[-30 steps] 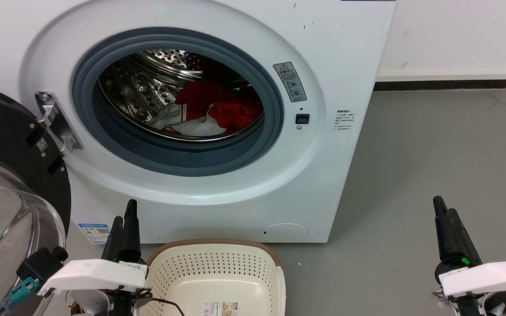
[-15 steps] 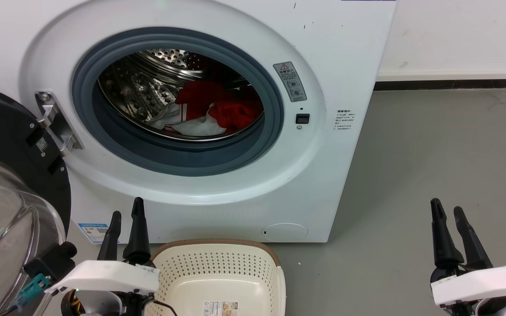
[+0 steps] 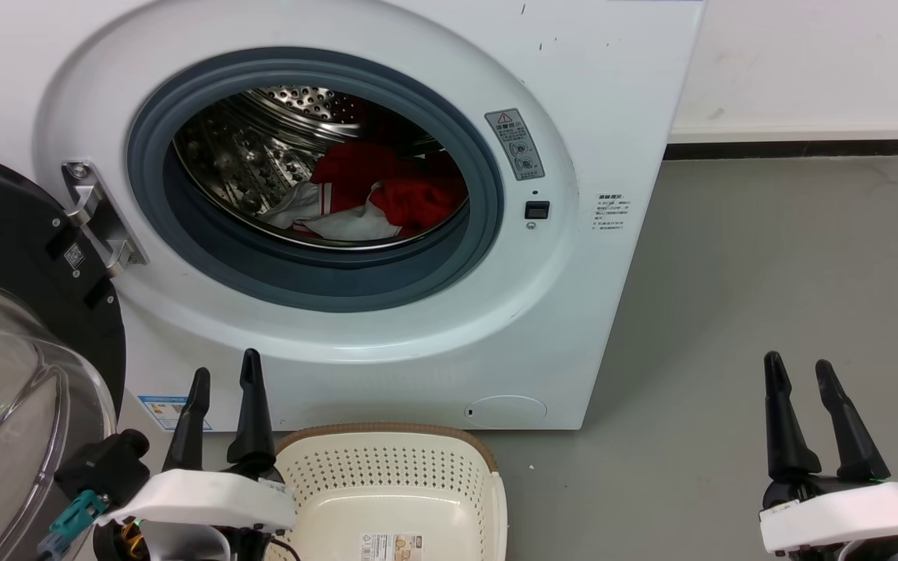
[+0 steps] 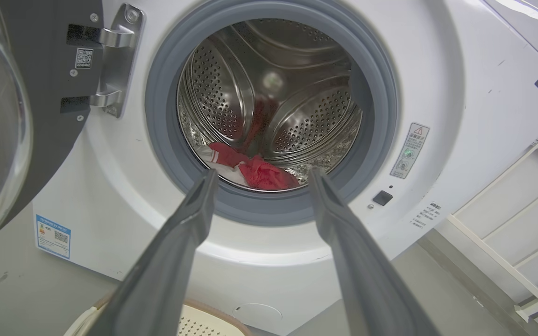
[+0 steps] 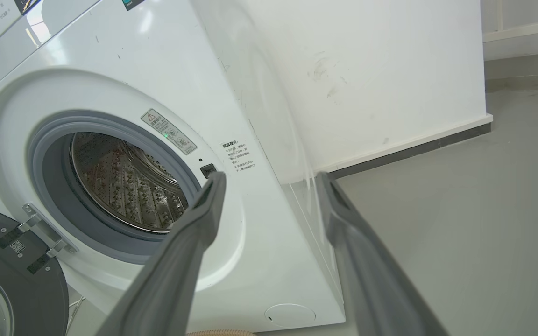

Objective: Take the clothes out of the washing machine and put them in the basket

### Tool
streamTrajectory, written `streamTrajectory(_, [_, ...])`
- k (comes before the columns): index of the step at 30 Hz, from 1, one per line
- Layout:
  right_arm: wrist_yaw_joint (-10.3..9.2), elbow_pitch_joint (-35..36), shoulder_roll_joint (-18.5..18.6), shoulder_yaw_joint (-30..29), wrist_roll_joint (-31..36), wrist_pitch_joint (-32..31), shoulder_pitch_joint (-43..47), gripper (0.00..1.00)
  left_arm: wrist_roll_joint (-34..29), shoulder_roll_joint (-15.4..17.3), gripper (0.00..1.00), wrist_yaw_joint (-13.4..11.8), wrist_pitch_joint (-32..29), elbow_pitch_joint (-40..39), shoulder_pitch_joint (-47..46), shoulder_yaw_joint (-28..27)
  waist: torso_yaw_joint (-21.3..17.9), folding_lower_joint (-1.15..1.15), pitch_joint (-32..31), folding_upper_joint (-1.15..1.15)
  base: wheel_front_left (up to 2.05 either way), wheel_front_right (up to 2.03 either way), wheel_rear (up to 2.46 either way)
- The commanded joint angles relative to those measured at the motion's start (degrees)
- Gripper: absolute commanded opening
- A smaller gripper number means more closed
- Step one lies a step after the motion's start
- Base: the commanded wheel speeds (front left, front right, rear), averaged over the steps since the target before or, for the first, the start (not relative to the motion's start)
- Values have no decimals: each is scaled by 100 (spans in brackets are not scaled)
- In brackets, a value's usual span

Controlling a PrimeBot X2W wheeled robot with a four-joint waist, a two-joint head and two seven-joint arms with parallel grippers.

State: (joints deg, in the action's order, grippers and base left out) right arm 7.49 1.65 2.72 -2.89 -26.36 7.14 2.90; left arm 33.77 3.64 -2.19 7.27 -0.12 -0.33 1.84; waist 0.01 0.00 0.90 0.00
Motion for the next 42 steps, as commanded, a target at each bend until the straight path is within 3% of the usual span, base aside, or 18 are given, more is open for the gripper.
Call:
streamTrajectory(1, [0,127,24,7,191,74,35,100,-190,49,100,23,65,-123,-16,27,2,0,3,0,0,0,0])
streamTrajectory(22, [0,420,25,36,1303,361,246,100,-1362,-30,100,93,353,-176,150,8,24,0,41,0,0,0,0])
streamTrajectory(42, [0,607,24,78,2105,626,431,100,-2473,-69,100,-28,618,-145,305,51,5,0,46,0,0,0,0])
